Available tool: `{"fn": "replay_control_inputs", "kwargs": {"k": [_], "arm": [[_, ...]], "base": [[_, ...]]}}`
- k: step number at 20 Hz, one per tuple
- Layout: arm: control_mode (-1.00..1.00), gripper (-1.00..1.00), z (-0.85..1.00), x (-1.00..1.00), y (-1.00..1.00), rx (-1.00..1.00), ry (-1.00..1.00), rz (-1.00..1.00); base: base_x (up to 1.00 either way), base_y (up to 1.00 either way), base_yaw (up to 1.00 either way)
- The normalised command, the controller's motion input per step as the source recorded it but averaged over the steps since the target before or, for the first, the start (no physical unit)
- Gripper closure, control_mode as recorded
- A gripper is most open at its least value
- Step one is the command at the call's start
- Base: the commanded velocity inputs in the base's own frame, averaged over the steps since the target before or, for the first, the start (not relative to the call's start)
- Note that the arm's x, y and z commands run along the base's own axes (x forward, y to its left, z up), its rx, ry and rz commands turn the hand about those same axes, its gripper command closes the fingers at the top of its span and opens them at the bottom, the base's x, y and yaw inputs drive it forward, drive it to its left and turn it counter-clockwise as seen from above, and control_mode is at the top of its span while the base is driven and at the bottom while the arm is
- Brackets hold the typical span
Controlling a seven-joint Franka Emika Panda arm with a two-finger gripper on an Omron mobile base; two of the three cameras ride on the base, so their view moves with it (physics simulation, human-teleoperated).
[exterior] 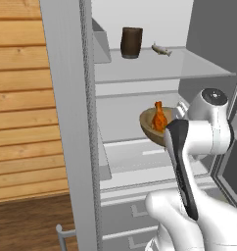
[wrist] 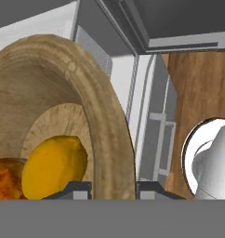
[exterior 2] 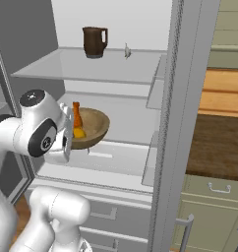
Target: Pick the chicken drumstick and lemon from their plates and place them in the bowl. Then put the bowl in the fridge.
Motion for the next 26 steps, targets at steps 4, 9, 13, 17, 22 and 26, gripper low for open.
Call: {"fn": "replay_control_inputs", "kwargs": {"k": [4,9,13,17,22,26], "arm": [[-1.00,1.00,0.00,0.81,-0.29,0.03,-0.01,0.00],[-1.00,1.00,0.00,0.79,-0.07,0.00,0.00,0.00],[-1.00,1.00,-0.06,0.78,-0.01,0.00,0.00,0.00],[-1.00,1.00,-0.17,0.60,0.00,0.00,0.00,0.00],[-1.00,1.00,-0.41,0.25,0.00,0.00,0.00,0.00],[-1.00,1.00,-0.30,0.19,0.00,0.00,0.00,0.00]], "base": [[0.00,0.00,0.00],[0.00,0.00,0.00],[0.00,0.00,0.00],[0.00,0.00,0.00],[0.00,0.00,0.00],[0.00,0.00,0.00]]}}
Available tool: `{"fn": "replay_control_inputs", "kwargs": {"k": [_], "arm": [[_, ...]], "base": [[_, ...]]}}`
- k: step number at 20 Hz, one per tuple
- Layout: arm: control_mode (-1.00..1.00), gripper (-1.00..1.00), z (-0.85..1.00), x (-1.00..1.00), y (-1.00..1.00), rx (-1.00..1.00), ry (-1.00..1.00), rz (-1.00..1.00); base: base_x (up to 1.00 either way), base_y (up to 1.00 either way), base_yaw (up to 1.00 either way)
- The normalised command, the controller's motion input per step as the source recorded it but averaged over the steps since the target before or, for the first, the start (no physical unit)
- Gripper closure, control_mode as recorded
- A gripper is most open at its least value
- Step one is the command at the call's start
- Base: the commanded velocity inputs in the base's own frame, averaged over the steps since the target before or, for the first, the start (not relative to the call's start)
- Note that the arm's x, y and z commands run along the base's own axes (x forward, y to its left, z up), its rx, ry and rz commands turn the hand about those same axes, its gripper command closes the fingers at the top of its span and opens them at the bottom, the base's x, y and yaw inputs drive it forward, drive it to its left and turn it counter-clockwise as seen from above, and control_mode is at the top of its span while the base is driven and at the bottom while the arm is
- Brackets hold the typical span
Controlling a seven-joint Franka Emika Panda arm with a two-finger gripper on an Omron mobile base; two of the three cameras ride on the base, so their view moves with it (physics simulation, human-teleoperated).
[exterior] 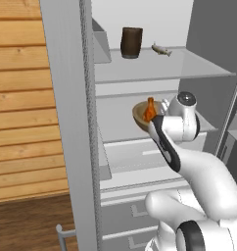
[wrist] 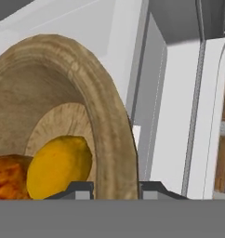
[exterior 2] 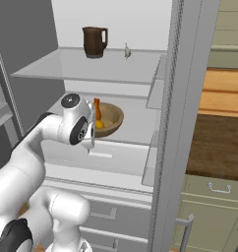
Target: Pick the chicken drumstick and lemon from their plates and place them in the bowl. Then put the bowl in the fridge.
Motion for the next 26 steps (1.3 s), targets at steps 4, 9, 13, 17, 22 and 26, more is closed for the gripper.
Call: {"fn": "replay_control_inputs", "kwargs": {"k": [4,9,13,17,22,26], "arm": [[-1.00,1.00,-0.07,0.36,0.00,0.00,0.00,0.00],[-1.00,1.00,-0.05,0.32,0.00,0.00,0.00,0.00],[-1.00,1.00,-0.11,0.24,0.00,0.00,0.00,0.00],[-1.00,-1.00,-0.07,0.21,0.00,0.00,0.00,0.00],[-1.00,-1.00,0.00,0.04,0.00,0.00,0.00,0.00],[-1.00,-1.00,0.02,-0.13,0.00,0.00,-0.04,0.00]], "base": [[0.00,0.00,0.00],[0.00,0.00,0.00],[0.00,0.00,0.00],[0.00,0.00,0.00],[0.00,0.00,0.00],[0.00,0.00,0.00]]}}
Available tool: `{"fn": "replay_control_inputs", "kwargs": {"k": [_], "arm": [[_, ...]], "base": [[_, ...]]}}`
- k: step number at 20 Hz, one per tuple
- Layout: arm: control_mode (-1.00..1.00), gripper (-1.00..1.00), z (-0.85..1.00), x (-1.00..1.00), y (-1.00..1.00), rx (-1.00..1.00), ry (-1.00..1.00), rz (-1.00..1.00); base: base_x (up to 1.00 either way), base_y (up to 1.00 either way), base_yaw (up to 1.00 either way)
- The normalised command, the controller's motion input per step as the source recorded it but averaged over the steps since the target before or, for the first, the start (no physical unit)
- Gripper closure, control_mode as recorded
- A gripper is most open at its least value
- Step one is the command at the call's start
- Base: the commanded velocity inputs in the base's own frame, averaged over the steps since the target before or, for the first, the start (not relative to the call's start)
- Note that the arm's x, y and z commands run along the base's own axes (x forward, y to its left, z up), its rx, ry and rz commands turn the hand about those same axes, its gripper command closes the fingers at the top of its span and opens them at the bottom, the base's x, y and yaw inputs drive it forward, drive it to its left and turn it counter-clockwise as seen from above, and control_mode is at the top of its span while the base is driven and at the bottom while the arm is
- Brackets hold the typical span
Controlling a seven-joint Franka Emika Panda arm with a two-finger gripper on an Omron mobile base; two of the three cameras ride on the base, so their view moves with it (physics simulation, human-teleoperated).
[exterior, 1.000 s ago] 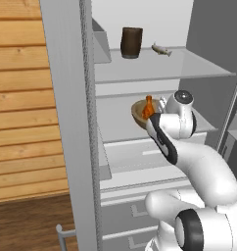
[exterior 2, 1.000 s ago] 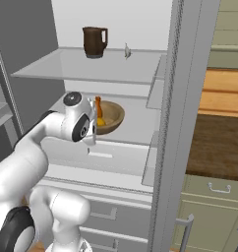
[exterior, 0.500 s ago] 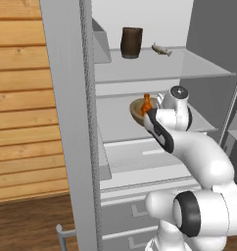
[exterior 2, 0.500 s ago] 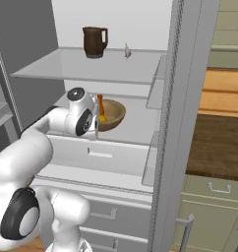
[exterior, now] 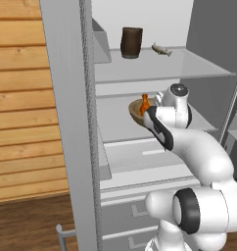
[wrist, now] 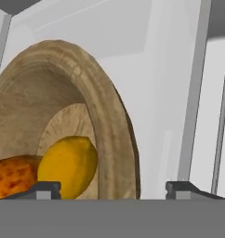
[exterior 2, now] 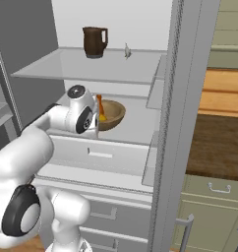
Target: Pick the chicken drumstick and lemon from their plates and place them in the bowl. Then put the bowl in the fridge.
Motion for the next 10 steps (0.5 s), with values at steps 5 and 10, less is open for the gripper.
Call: {"fn": "replay_control_inputs", "kwargs": {"k": [5,10], "arm": [[-1.00,-1.00,0.10,-0.44,-0.01,0.00,-0.15,0.01],[-1.00,-1.00,0.29,-0.27,0.00,0.00,-0.20,0.00]], "base": [[0.00,0.00,0.00],[0.00,0.00,0.00]]}}
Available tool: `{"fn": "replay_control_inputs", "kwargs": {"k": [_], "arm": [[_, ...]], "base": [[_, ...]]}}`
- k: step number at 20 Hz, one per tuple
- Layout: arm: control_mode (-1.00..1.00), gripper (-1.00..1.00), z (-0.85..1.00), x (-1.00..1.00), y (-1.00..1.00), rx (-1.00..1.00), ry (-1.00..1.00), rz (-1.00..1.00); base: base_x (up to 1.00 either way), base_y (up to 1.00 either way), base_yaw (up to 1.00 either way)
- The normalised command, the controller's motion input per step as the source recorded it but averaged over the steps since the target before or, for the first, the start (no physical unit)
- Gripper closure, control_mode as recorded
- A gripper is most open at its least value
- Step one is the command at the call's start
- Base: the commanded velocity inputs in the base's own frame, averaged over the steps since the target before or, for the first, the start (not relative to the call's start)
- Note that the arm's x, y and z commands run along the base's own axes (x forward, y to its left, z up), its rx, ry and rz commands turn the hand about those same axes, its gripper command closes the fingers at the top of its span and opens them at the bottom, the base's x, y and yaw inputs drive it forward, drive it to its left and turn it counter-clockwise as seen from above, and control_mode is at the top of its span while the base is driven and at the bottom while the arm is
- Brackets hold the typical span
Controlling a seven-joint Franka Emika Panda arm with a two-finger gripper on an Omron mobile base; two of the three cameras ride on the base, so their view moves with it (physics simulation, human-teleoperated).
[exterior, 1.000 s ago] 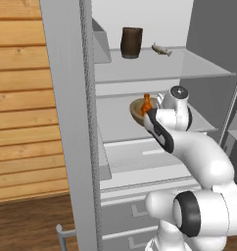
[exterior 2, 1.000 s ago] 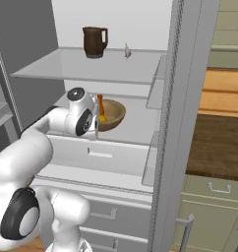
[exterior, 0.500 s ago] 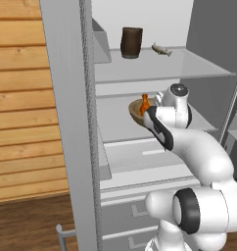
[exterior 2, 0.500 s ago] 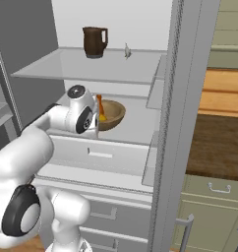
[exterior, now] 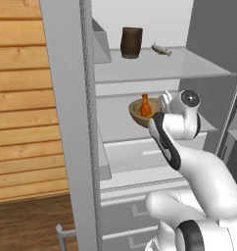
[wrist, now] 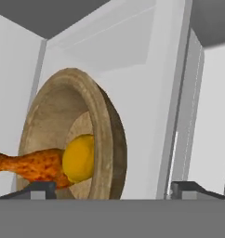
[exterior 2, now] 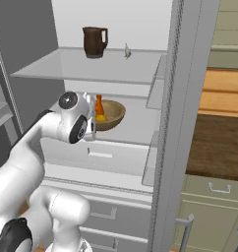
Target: Pick the chicken drumstick and lemon from their plates and place them in the bowl. Then put the bowl in the fridge.
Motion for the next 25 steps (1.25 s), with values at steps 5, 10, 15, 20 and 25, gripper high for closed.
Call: {"fn": "replay_control_inputs", "kwargs": {"k": [5,10,15,20,25], "arm": [[-1.00,-1.00,0.91,-0.35,0.00,0.00,-0.15,0.00],[-1.00,-1.00,0.43,-0.96,-0.03,0.00,0.00,0.00],[-1.00,-1.00,0.59,-0.99,-0.07,0.00,0.00,0.07],[-1.00,-1.00,0.82,-0.93,0.02,0.00,0.11,0.12],[-1.00,-1.00,0.64,-1.00,0.16,-0.04,0.25,0.04]], "base": [[0.00,0.00,0.00],[0.00,0.00,0.00],[0.00,0.00,0.00],[0.00,0.00,0.00],[0.00,0.00,0.00]]}}
